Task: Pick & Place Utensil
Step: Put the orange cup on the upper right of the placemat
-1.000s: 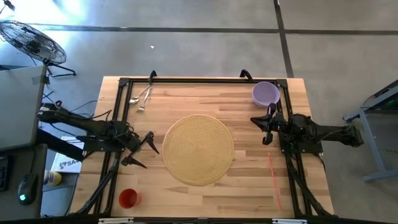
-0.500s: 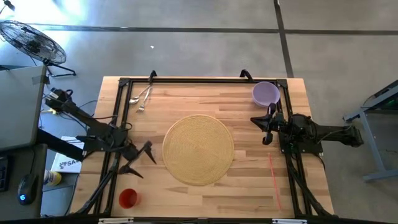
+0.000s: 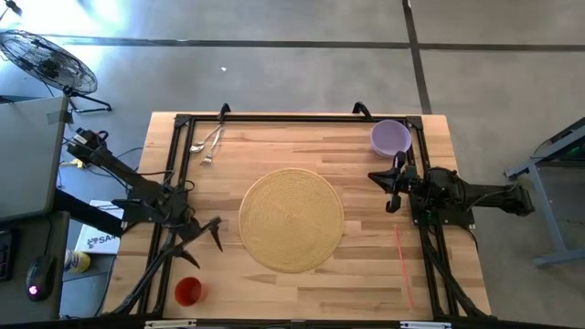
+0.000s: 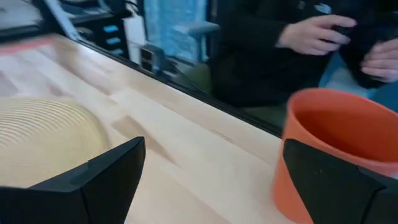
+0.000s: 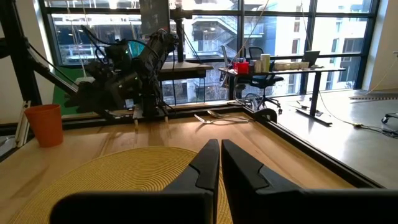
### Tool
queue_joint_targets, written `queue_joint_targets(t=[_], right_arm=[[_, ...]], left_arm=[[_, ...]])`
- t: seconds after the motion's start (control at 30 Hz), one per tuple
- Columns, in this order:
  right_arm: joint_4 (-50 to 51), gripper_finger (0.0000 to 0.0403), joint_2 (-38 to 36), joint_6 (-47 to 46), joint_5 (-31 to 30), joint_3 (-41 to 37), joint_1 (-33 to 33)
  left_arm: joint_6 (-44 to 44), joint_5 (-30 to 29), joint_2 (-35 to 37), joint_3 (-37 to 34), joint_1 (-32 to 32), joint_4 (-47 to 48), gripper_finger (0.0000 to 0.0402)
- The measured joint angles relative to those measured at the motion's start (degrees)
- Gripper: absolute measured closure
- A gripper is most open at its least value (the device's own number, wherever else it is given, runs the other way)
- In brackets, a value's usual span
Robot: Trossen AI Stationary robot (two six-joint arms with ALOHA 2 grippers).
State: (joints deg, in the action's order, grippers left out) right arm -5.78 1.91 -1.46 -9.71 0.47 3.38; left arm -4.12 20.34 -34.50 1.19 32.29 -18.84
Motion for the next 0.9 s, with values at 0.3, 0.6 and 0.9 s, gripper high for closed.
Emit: queue_joint_targets(t=[0.3,0.6,0.9], right_arm=[[0.00,0.0391,-0.02,0.01,0.00,0.00,-0.02],[0.00,0.0391,0.00,0.01,0.01,0.00,-0.02],[0.00,0.0391,-0.02,0.01,0.01,0.00,0.00]], left_arm=[[5.14,2.69,0.04,0.00,0.00,3.60,0.0025],[3.46,-0.24,0.15,0.00,-0.02,5.67,0.0025],[-0.74,4.21,0.11,0.00,0.00,6.10,0.0005]])
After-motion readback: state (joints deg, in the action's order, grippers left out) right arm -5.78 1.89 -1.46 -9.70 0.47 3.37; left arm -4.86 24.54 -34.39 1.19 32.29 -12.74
